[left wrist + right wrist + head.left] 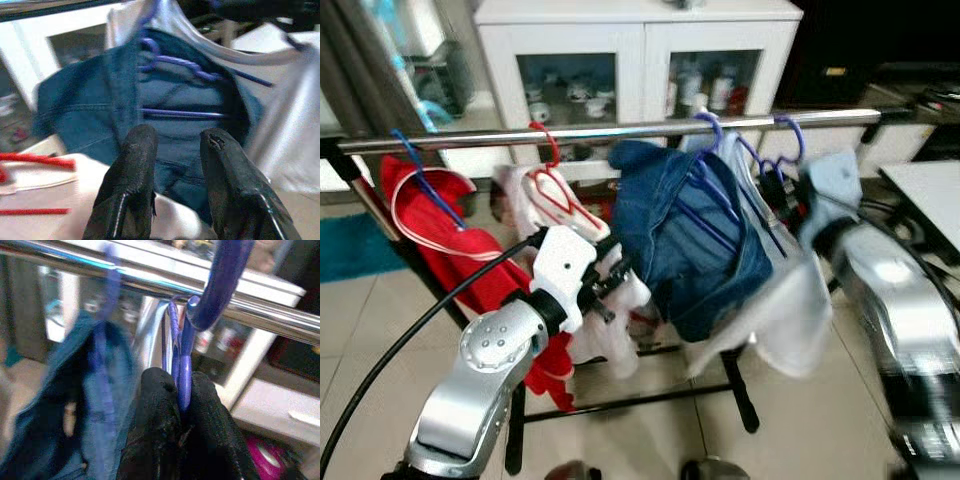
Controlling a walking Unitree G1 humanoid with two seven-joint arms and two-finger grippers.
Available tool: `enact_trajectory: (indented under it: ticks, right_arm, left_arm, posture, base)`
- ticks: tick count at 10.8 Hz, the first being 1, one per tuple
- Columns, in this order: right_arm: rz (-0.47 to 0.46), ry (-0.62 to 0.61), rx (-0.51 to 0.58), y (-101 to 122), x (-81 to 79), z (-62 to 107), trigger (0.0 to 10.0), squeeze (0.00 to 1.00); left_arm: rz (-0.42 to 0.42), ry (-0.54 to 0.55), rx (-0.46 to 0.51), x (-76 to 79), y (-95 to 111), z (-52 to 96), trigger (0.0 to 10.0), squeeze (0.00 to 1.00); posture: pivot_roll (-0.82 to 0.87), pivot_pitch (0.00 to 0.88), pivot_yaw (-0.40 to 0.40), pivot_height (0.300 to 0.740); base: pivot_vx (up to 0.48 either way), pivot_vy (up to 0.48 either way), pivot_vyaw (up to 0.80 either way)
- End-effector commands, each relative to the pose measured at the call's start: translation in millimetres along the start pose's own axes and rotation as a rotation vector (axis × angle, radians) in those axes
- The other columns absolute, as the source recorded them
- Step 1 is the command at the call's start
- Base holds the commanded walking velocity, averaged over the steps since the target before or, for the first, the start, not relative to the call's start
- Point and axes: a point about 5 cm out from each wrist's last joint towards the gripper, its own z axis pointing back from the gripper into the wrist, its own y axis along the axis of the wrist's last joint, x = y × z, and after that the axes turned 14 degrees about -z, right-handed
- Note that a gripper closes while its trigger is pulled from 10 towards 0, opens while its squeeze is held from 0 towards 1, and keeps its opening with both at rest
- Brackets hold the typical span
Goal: Hang hanger
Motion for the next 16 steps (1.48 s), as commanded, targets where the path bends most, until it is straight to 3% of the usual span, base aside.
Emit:
enact_trajectory:
  ticks: [1,2,8,13,15,16]
  right_arm:
    - [0.007,-0.065,0.044,17,10.6,-4.3,10.0,0.0]
    - [-0.004,-0.091,0.009,19,16.2,-18.4,10.0,0.0]
    - [0.008,-0.117,-0.131,17,31.3,-53.3,10.0,0.0]
    - [-0.035,-0.131,-0.275,-5,36.1,-60.7,10.0,0.0]
    - [-0.056,-0.138,-0.276,-7,38.6,-60.3,10.0,0.0]
    - [-0.068,-0.138,-0.261,-5,40.0,-59.9,10.0,1.0]
  left_arm:
    - [-0.008,-0.033,0.024,2.3,7,-0.9,10.0,0.0]
    - [-0.016,-0.045,0.037,0.9,11,-1.7,10.0,0.0]
    - [0.027,-0.122,0.08,1.6,22,0.6,10.0,0.0]
    - [0.065,-0.205,0.128,9.5,30,3.1,10.0,0.0]
    - [0.067,-0.206,0.123,9.5,29,4.1,10.0,0.0]
    - [0.066,-0.204,0.119,9.1,28,4.0,10.0,0.0]
  posture:
    - [-0.11,0.058,0.009,0.74]
    - [-0.1,0.057,0.012,0.74]
    - [-0.08,0.048,0.01,0.74]
    - [-0.07,0.033,0.009,0.74]
    - [-0.07,0.031,0.012,0.74]
    - [-0.07,0.031,0.014,0.74]
  base:
    - [0.0,0.0,0.0]
    - [0.0,0.0,0.0]
    - [0.0,0.0,0.0]
    - [0.0,0.0,0.0]
    - [0.0,0.0,0.0]
    - [0.0,0.0,0.0]
